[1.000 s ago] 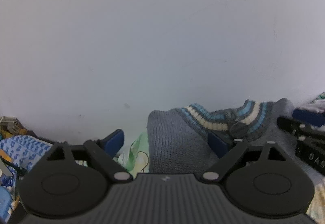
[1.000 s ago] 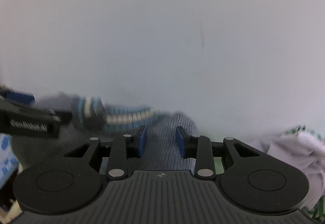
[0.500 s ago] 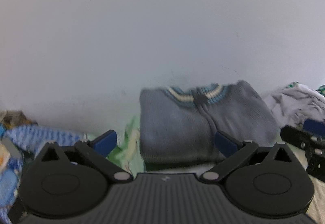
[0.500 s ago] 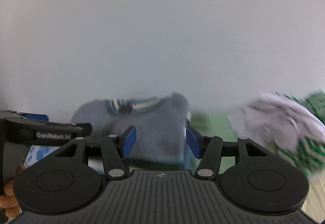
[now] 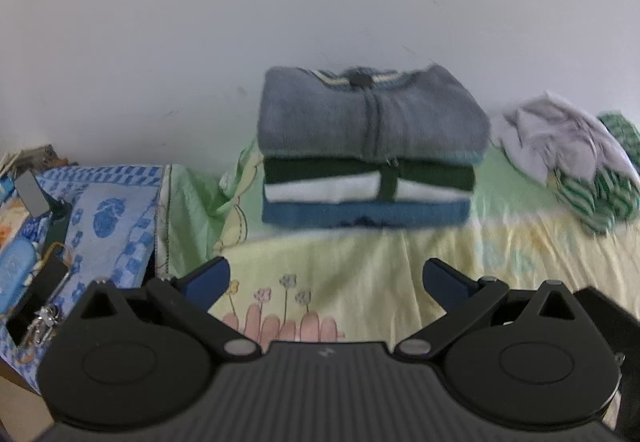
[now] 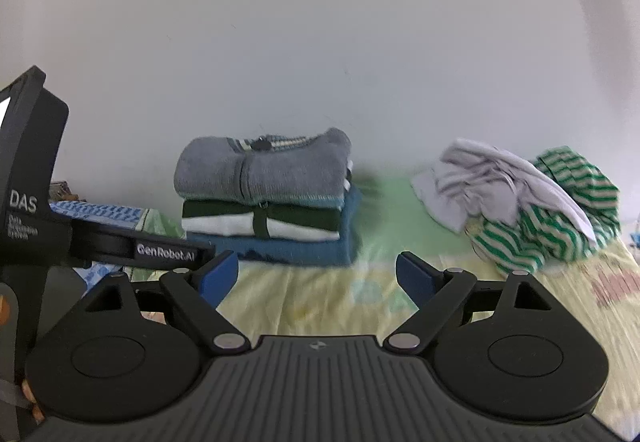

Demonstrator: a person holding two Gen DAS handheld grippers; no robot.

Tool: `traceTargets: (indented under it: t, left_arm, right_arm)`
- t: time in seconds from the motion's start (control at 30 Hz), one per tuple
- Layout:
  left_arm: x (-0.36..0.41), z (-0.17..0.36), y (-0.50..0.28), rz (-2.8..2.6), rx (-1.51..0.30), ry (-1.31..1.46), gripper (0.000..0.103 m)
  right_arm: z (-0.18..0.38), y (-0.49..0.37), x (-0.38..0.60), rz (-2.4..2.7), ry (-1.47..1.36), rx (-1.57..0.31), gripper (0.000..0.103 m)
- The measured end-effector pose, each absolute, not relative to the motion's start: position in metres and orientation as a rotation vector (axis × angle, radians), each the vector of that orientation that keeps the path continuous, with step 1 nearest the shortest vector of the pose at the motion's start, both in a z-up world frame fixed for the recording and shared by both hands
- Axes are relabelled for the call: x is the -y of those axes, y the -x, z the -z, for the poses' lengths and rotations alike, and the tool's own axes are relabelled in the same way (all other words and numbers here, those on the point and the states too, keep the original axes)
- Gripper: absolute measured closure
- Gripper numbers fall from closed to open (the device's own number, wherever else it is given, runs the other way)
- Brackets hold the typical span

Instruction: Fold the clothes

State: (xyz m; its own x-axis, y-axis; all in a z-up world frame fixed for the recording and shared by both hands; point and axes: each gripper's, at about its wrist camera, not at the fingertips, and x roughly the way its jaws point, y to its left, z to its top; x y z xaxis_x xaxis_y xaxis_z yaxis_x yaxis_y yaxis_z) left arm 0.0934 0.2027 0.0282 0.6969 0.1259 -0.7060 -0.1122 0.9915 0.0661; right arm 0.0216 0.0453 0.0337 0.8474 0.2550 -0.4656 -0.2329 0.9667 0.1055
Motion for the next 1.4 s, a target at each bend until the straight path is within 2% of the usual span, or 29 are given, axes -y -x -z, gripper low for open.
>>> traceTargets:
  t: [0.33, 0.77, 1.4]
  left_arm:
    - [-0.214, -0.028, -0.048, -0.156, -0.839, 0.049, 0.0]
    - [-0.181, -0.042, -0.01, -0.251, -0.81, -0.143, 0.0]
    - [-0.166, -0.07, 0.064, -0.38, -0.764, 0.026, 0.0]
  right_arm:
    - [-0.033, 0.013, -0.047, -0.23, -0.039, -0.555, 0.015]
    - [-0.036, 0.024, -0.044, -0.237, -0.058, -0.576, 0.015]
    - [-0.049, 0.068, -0.014, -0.354, -0.049, -0.576, 0.014]
